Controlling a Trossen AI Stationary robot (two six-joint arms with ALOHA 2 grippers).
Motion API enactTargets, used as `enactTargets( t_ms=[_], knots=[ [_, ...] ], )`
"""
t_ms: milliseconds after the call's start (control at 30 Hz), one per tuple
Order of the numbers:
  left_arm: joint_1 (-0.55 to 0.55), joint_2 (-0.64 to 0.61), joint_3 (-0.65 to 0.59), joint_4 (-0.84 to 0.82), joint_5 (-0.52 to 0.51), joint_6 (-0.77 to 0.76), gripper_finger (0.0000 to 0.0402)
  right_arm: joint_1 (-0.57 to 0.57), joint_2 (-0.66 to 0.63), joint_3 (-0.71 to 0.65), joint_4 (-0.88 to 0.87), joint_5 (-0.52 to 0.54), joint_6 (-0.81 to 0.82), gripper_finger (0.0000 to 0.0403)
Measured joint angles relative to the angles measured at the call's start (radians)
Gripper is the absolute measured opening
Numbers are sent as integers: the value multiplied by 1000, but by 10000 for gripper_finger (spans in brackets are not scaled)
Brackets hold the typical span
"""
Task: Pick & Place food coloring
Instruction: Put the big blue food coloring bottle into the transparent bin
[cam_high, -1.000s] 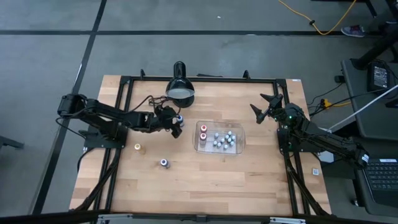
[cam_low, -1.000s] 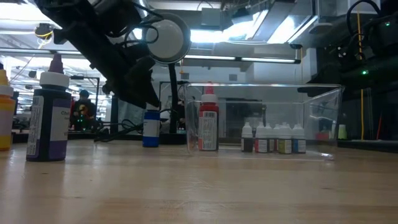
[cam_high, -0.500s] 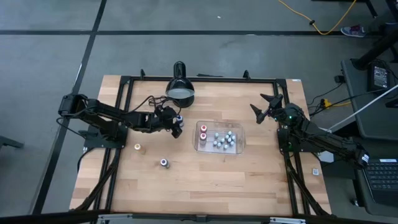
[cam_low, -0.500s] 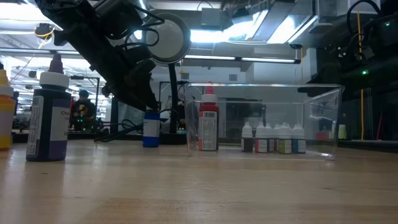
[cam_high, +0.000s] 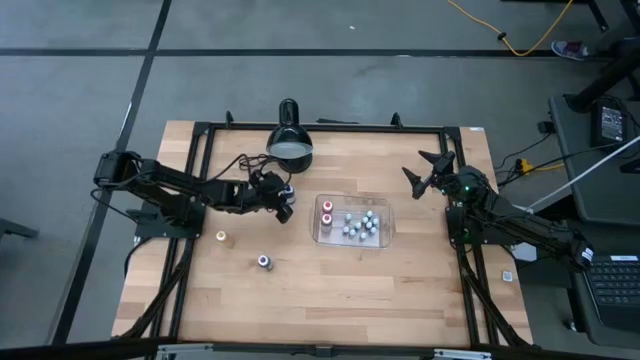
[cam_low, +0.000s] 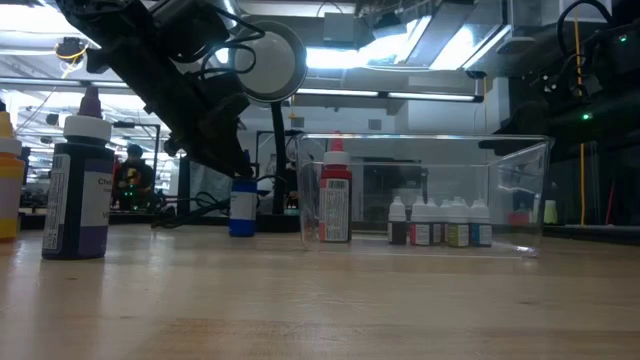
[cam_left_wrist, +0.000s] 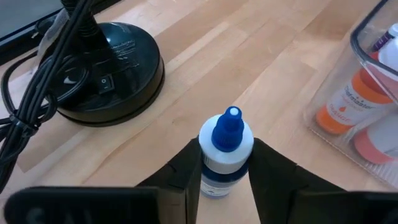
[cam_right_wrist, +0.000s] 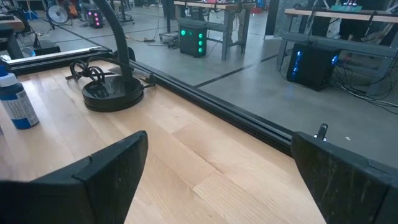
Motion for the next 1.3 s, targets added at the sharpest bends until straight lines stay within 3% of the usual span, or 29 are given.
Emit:
enactTargets(
  t_ms=[367,467,833,1300],
  knots=[
    [-71,-34,1,-7,27,-28,107,0,0,0,0,0,0,394],
    [-104,-70,33,-76,25,-36,104,0,0,0,0,0,0,394],
    [-251,-142,338,-543,-77,-40,104,0,0,0,0,0,0,394],
    [-322,44,689,-721,-211,-253,104,0,0,0,0,0,-1,394]
  ],
)
